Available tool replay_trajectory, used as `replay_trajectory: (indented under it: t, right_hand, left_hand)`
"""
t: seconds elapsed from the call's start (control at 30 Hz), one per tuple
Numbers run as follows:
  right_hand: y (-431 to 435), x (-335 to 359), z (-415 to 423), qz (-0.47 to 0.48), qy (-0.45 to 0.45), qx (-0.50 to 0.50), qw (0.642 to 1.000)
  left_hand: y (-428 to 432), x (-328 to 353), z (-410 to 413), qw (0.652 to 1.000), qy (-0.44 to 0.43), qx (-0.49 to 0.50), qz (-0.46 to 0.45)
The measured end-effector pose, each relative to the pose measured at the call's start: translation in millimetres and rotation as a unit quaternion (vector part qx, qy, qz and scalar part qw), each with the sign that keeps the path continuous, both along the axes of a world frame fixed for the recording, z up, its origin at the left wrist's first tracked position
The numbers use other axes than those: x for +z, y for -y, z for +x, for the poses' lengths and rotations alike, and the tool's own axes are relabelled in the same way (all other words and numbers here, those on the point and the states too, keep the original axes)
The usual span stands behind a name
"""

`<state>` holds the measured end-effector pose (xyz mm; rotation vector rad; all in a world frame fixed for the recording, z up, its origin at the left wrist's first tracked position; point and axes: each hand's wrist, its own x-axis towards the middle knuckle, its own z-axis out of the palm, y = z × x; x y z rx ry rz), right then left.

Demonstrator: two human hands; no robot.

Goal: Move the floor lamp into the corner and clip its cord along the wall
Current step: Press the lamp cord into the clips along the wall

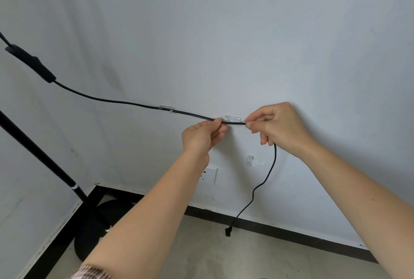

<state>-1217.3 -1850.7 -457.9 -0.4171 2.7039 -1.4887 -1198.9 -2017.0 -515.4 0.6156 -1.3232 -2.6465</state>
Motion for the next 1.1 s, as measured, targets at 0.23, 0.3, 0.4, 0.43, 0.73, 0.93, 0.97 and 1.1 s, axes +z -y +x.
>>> replay_trajectory:
  t: [0.23,0.3,0.4,0.43,0.73,0.93,0.97,1.1]
  right_hand:
    - [2,-2,-2,0.010,-0.042,-0.026,0.999]
    - [4,-4,-2,0.025,-0.061,-0.035,0.997]
    - [4,-4,-3,0.027,-0.083,-0.047,0.995]
    - [4,-4,-3,0.028,-0.093,-0.054,0.994]
    - [-2,-14,-4,0.099,-0.141,-0.085,0.981]
    - [-9,-26,-5,0.062,-0.069,-0.090,0.992]
    - [-11,-29,-4,0.050,-0.051,-0.093,0.993]
    - [-19,-39,-3,-0.033,0.029,-0.077,0.996]
  left_hand:
    - [-3,7,3,0.999,0.018,0.029,-0.017]
    - [-3,8,2,0.999,0.023,0.035,-0.019]
    - [-4,8,3,0.999,0.024,0.032,-0.016]
    - [-4,8,3,0.999,0.025,0.030,-0.014]
    - [-6,12,1,0.999,0.022,0.022,-0.017]
    - [-7,11,0,0.999,0.019,0.027,-0.026]
    - [-7,11,0,0.999,0.019,0.027,-0.025]
    - [-7,12,0,0.999,0.016,0.030,-0.018]
